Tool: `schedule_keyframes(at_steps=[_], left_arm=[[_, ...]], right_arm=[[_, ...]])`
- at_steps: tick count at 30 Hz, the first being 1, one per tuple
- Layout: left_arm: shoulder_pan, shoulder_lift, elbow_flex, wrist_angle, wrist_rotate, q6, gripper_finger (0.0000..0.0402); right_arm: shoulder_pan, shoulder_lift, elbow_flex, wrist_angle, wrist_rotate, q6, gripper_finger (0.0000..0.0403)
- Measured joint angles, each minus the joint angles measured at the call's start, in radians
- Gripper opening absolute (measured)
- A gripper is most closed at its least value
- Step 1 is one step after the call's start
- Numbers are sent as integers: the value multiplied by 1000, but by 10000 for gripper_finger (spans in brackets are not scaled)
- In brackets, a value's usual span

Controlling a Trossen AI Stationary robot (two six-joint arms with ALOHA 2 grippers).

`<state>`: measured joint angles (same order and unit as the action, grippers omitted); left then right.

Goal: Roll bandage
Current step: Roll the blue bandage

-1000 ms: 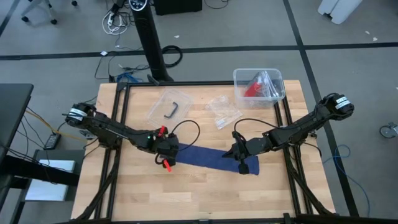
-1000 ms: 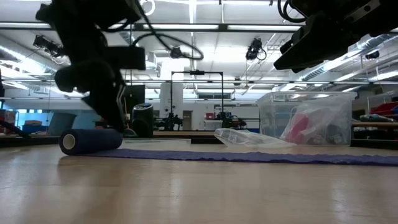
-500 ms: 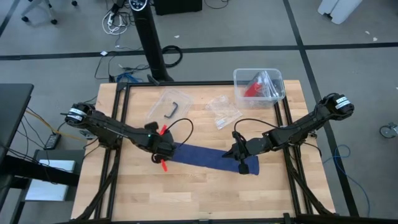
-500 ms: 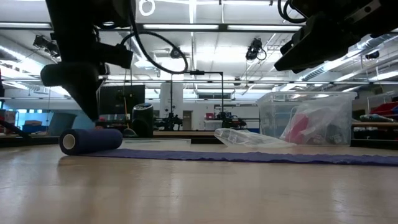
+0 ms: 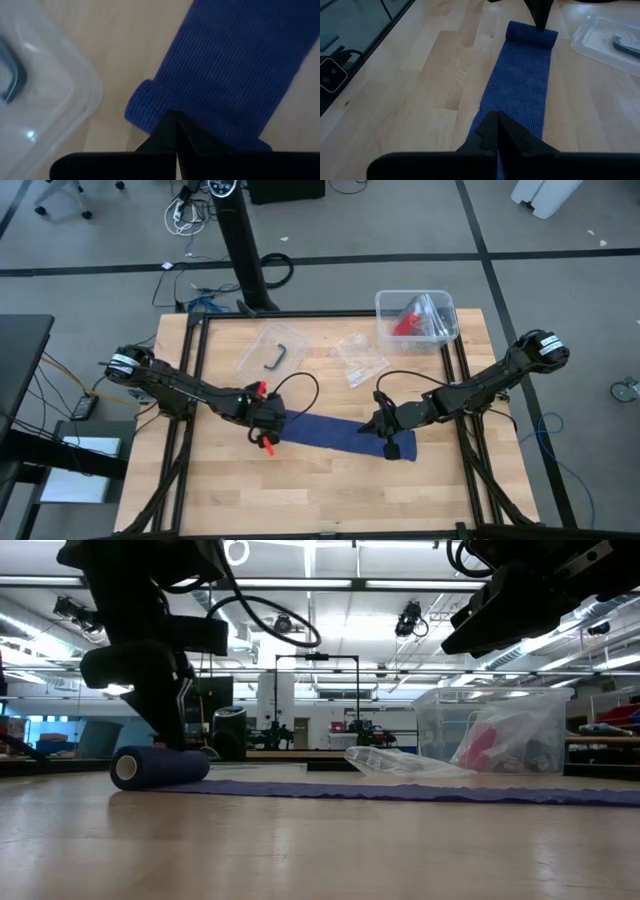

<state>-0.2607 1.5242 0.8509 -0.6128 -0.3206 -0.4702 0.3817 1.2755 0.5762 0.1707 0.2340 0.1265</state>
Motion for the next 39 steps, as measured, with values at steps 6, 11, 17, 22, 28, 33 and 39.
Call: schedule_keyframes(at_steps=[6,11,17,22,28,33,39], left_arm=[[6,2,14,7,0,47,1],[6,2,41,-73,-79,4,1],[20,2,47,-129,-93,-88,1],[39,2,24,-109,-95,-100,1],[51,2,-9,8,-51,-60,1],[55,2,-25,64,-42,-38,1],[55,2,-26,186,13,29,1]], right_arm=[[0,0,0,0,0,0,0],[0,0,0,0,0,0,0],[0,0,0,-1,0,0,0],[0,0,0,-1,0,0,0],[0,0,0,-1,0,-1,0],[0,0,0,-1,0,-6,0],[0,0,0,0,0,-7,0]])
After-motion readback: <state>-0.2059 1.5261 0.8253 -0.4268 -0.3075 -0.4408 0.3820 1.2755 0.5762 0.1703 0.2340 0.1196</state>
